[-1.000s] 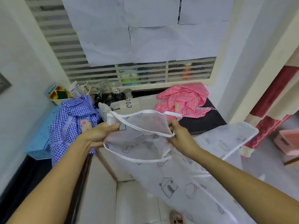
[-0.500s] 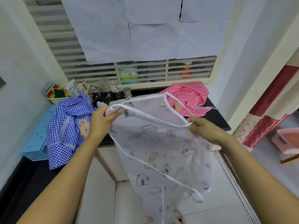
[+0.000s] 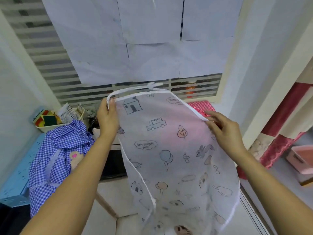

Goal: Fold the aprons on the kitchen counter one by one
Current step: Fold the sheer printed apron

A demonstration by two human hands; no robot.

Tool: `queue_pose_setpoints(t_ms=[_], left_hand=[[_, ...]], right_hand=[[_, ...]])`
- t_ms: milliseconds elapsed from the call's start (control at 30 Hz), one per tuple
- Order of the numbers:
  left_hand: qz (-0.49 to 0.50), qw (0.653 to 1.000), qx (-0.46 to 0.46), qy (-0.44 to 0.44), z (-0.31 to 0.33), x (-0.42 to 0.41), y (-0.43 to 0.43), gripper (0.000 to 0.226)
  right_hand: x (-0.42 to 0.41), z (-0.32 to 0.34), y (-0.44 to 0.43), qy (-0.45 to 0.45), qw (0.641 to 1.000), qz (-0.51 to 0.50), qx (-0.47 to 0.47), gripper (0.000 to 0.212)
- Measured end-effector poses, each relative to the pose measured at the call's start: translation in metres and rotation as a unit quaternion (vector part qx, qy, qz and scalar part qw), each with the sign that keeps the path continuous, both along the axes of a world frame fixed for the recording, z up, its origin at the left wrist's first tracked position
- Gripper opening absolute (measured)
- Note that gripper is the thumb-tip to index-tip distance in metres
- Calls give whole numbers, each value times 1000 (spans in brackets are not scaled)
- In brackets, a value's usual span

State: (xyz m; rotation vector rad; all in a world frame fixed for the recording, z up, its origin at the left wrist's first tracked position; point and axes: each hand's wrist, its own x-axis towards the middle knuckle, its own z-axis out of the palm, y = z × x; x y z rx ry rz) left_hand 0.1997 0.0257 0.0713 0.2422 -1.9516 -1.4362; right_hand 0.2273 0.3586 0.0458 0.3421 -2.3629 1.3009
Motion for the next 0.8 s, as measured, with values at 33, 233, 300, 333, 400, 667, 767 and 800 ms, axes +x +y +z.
queue_pose_setpoints(t_ms=[33, 233, 300, 333, 400, 667, 767, 800], left_hand=[[-9, 1000, 15, 10, 3, -23, 4, 18], [6, 1000, 19, -13, -6, -154, 7, 23], [12, 999, -1, -51, -15, -205, 8, 28], [11, 997, -10, -79, -20, -222, 7, 30], [13, 991, -18, -130, -37, -269, 8, 34], [-4, 989, 5, -149, -75, -354, 43, 47], [-118, 967, 41, -222, -76, -370, 55, 27], [-157, 954, 50, -250, -73, -372, 56, 25]], right_hand=[[-23, -2, 0, 7, 999, -29, 11, 23], [-147, -17, 8, -75, 992, -7, 97, 16], [-199, -21, 17, -110, 982, 42, 148, 19], [-218, -24, 22, -128, 976, 63, 166, 20], [-266, -34, 34, -156, 964, 98, 190, 16], [-371, -111, 37, -297, 930, 93, 194, 5], [-393, -121, 33, -389, 887, 174, 177, 21], [-398, -119, 30, -412, 882, 186, 132, 24]])
